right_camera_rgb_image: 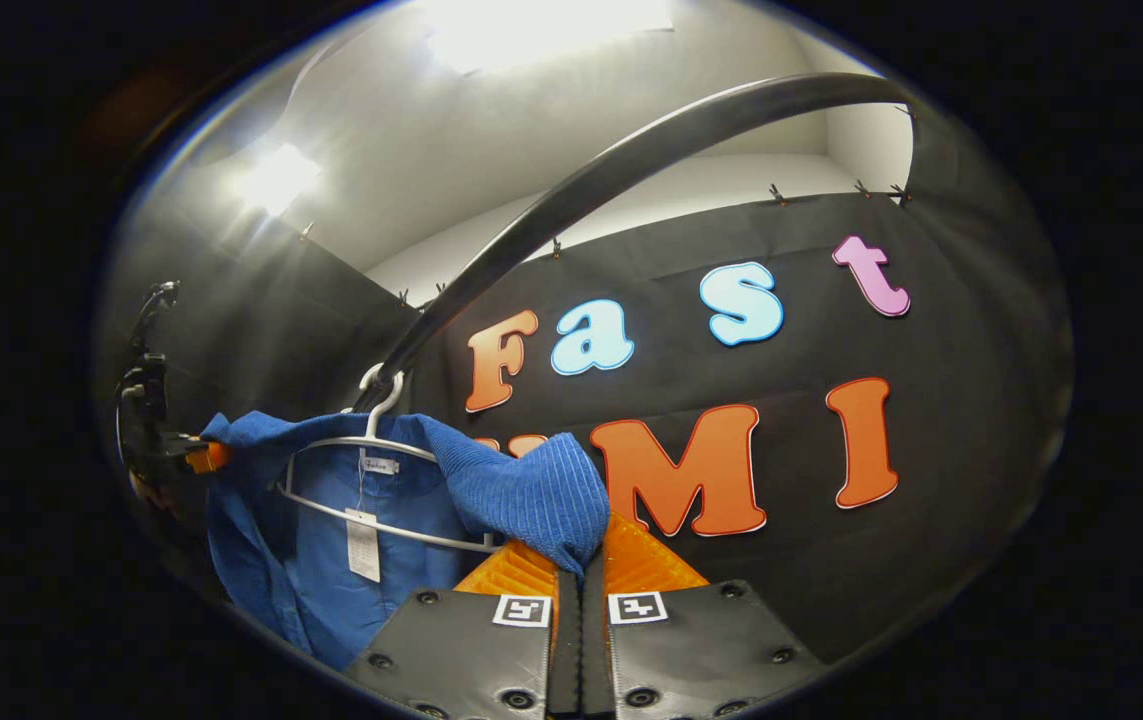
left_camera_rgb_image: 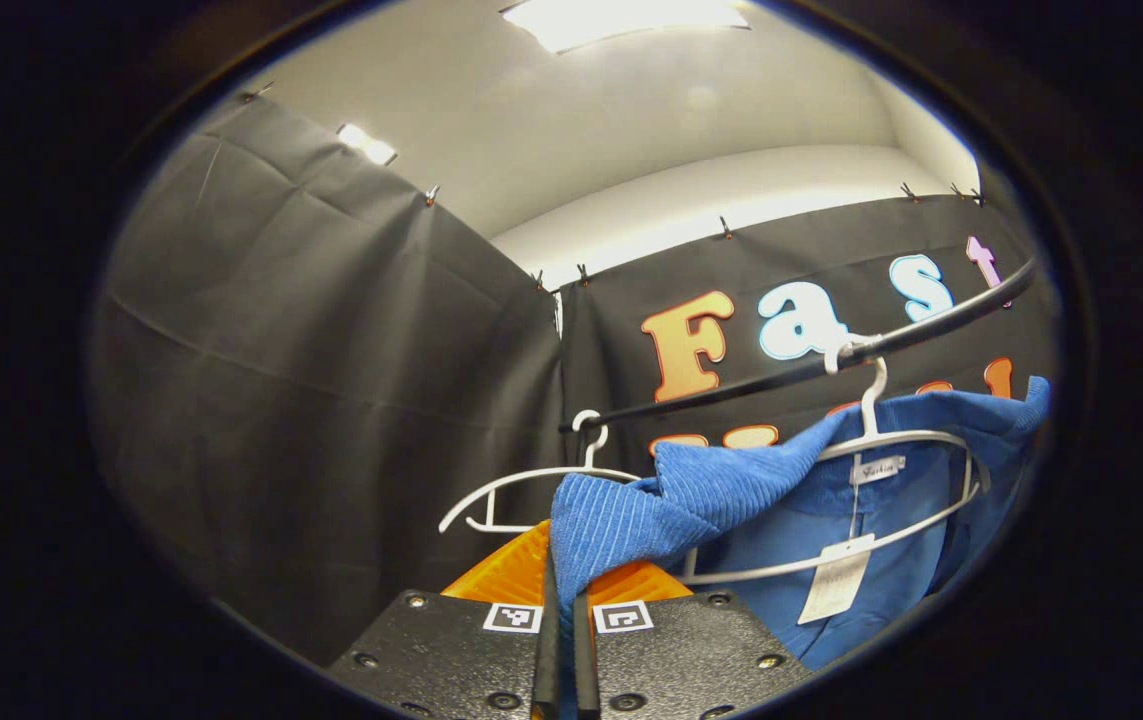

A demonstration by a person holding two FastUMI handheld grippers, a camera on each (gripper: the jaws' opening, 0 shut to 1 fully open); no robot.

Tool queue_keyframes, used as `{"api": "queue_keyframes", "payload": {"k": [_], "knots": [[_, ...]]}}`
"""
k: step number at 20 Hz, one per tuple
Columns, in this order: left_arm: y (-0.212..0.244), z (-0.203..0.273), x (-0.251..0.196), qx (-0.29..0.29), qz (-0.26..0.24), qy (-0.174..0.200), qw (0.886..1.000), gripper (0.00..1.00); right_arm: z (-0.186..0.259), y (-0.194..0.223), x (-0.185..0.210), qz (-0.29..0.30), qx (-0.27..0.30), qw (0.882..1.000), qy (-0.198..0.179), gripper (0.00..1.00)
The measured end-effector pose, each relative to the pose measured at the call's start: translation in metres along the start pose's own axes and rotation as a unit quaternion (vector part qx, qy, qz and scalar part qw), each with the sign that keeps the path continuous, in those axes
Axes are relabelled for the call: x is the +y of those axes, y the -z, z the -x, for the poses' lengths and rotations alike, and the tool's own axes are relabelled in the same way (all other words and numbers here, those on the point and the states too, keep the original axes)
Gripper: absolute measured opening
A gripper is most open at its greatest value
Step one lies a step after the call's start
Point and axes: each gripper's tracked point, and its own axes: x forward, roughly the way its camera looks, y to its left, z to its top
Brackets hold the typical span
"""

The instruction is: Grasp the clothes on the hanger with both hands and then place them into the laundry hamper below.

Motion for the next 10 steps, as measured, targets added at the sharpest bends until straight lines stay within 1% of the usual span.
{"api": "queue_keyframes", "payload": {"k": [1, 2, 3, 4, 5, 6, 7, 8, 10], "knots": [[-0.010, -0.008, 0.002, -0.007, -0.011, 0.003, 1.000, 0.06, -0.003, -0.002, -0.001, -0.001, -0.003, 1.000, 0.002, 0.07], [-0.020, -0.014, 0.004, -0.014, -0.023, 0.007, 1.000, 0.06, -0.004, -0.002, -0.001, -0.003, -0.005, 1.000, 0.004, 0.07], [-0.030, -0.022, 0.004, -0.022, -0.035, 0.013, 0.999, 0.03, -0.004, -0.002, -0.003, -0.004, -0.007, 1.000, 0.005, 0.07], [-0.039, -0.029, 0.004, -0.030, -0.042, 0.021, 0.998, 0.03, -0.006, -0.001, -0.003, -0.004, -0.007, 1.000, 0.008, 0.07], [-0.048, -0.036, 0.003, -0.038, -0.043, 0.030, 0.998, 0.04, -0.006, -0.001, -0.004, -0.004, -0.007, 1.000, 0.010, 0.07], [-0.055, -0.044, 0.001, -0.043, -0.040, 0.042, 0.997, 0.07, -0.008, -0.002, -0.004, -0.005, -0.009, 1.000, 0.013, 0.07], [-0.061, -0.052, -0.002, -0.046, -0.039, 0.055, 0.997, 0.06, -0.009, -0.005, -0.004, -0.005, -0.013, 1.000, 0.017, 0.07], [-0.065, -0.060, 0.000, -0.048, -0.038, 0.067, 0.996, 0.07, -0.010, -0.007, -0.005, -0.005, -0.017, 1.000, 0.021, 0.07], [-0.066, -0.080, -0.001, -0.049, -0.033, 0.092, 0.994, 0.06, -0.009, -0.008, -0.007, -0.001, -0.020, 0.999, 0.027, 0.07]]}}
